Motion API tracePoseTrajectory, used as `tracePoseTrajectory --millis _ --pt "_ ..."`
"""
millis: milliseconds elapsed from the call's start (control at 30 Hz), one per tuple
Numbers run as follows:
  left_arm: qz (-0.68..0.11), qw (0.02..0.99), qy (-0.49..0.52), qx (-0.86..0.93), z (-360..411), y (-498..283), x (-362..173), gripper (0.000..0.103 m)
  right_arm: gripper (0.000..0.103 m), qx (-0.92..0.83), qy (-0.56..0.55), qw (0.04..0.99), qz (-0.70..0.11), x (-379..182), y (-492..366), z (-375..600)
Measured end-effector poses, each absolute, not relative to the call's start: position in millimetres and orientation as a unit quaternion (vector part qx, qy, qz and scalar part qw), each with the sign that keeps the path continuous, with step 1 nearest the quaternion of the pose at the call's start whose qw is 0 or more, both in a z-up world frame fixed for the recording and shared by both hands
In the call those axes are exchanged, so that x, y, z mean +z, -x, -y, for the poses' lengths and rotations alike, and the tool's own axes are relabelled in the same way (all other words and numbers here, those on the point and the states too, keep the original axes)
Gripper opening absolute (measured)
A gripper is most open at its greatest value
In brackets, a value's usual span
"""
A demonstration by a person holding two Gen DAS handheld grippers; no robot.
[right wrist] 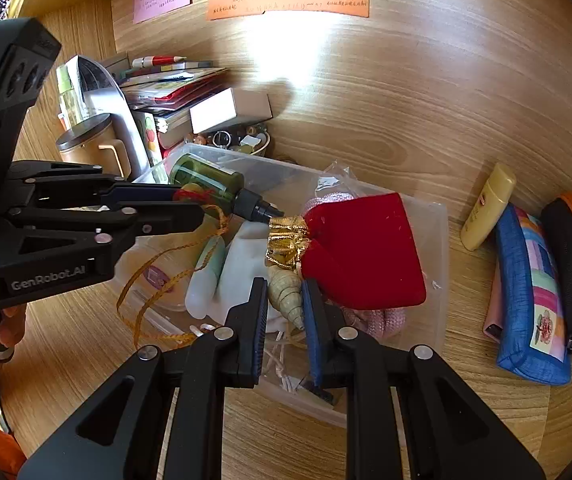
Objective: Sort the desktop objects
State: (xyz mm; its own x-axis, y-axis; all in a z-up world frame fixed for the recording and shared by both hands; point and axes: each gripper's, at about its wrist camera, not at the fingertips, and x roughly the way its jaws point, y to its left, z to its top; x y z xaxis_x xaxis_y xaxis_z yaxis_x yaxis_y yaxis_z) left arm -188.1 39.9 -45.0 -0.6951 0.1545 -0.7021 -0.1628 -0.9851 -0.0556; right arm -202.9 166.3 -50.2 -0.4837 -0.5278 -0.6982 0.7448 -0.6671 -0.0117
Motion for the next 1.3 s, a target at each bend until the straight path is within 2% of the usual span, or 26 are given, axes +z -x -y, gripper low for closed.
tracePoseTrajectory --millis 433,533,600,733,900,1067,1133,1200,1233,1300 --pt "-0.008 0.076 0.386 0.919 -38 195 -55 0.019 0.016 -0.844 -0.342 0.382 -0.158 -53 203 -163" --pt "-0.011 0.076 0.382 0.921 -38 193 -54 0.023 0.016 -0.841 -0.343 0.388 -0.156 -53 202 -162" --pt "-0.009 0.076 0.381 0.922 -38 193 -54 0.033 0.016 -0.843 -0.340 0.386 -0.160 -52 200 -162" --pt "-0.007 0.079 0.377 0.923 -37 191 -51 0.037 0.017 -0.846 -0.335 0.382 -0.162 -48 196 -163" --pt "-0.012 0.076 0.370 0.926 -37 188 -46 0.048 0.031 -0.852 -0.328 0.376 -0.159 -43 190 -167" --pt "-0.022 0.073 0.358 0.931 -39 182 -38 0.053 0.036 -0.858 -0.320 0.369 -0.157 -37 185 -173" --pt "-0.025 0.069 0.354 0.932 -39 178 -36 0.058 0.042 -0.860 -0.319 0.367 -0.152 -34 183 -178" --pt "-0.029 0.066 0.353 0.933 -40 175 -35 0.062 0.055 -0.863 -0.319 0.364 -0.146 -33 181 -182" --pt "-0.031 0.063 0.353 0.933 -41 173 -35 0.064 0.057 -0.865 -0.317 0.360 -0.144 -32 180 -185" --pt "-0.032 0.056 0.353 0.933 -42 169 -35 0.074 0.063 -0.869 -0.315 0.355 -0.141 -31 177 -188"
